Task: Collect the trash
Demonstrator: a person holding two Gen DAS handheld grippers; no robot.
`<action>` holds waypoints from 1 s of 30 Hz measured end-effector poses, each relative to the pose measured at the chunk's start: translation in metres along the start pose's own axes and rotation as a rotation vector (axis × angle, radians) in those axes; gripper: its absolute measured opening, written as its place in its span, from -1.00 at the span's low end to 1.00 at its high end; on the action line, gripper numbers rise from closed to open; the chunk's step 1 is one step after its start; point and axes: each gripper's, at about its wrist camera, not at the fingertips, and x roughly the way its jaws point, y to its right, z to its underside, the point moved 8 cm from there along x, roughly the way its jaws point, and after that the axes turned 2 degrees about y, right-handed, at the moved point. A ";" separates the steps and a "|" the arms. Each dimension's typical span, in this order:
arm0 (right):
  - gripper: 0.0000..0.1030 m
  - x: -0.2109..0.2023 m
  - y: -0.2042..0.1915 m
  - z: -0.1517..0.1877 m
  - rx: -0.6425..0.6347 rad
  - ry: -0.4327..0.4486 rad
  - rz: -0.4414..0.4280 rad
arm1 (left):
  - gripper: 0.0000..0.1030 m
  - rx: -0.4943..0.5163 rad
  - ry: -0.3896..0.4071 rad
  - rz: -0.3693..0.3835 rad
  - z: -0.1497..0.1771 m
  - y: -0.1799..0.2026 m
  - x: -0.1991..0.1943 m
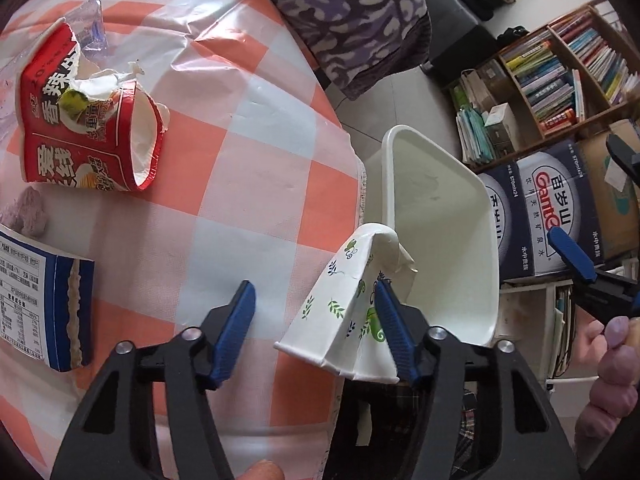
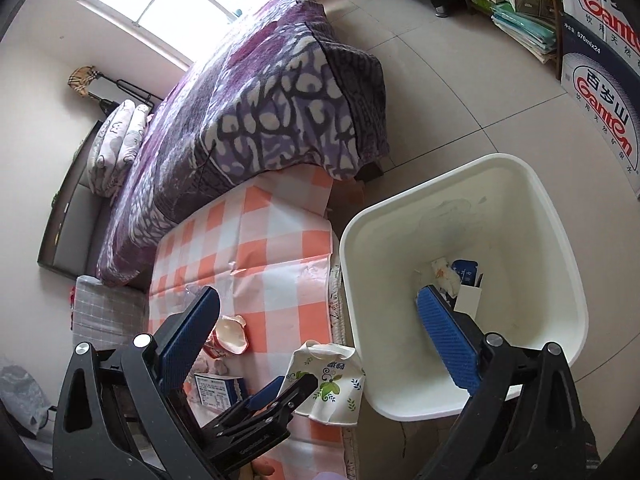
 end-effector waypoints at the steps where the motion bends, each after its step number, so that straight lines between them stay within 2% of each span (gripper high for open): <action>1: 0.85 -0.001 0.002 -0.001 0.007 0.001 -0.003 | -0.26 -0.007 -0.007 0.014 0.000 0.001 0.002; 3: 0.85 -0.004 0.005 -0.002 0.027 0.004 -0.008 | -0.40 -0.029 -0.004 0.031 -0.001 0.004 0.001; 6: 0.85 -0.008 0.011 -0.004 0.058 0.005 -0.023 | -0.54 -0.004 0.035 -0.009 -0.004 0.011 -0.010; 13: 0.85 -0.038 0.024 -0.020 0.077 0.100 -0.021 | -0.55 0.149 0.161 -0.120 -0.019 0.050 -0.044; 19: 0.85 -0.070 0.049 -0.041 0.091 0.200 0.037 | -0.54 0.251 0.196 -0.152 -0.026 0.091 -0.047; 23: 0.85 -0.083 0.064 -0.049 0.126 0.235 0.037 | -0.54 0.278 0.196 -0.144 -0.030 0.113 -0.041; 28: 0.85 -0.094 0.079 -0.056 0.164 0.274 0.056 | -0.42 0.317 0.144 -0.071 -0.027 0.142 -0.027; 29: 0.85 -0.096 0.083 -0.058 0.177 0.285 0.061 | -0.35 0.320 0.142 -0.067 -0.027 0.144 -0.026; 30: 0.85 -0.097 0.086 -0.059 0.185 0.294 0.066 | -0.17 0.323 0.140 -0.062 -0.028 0.147 -0.025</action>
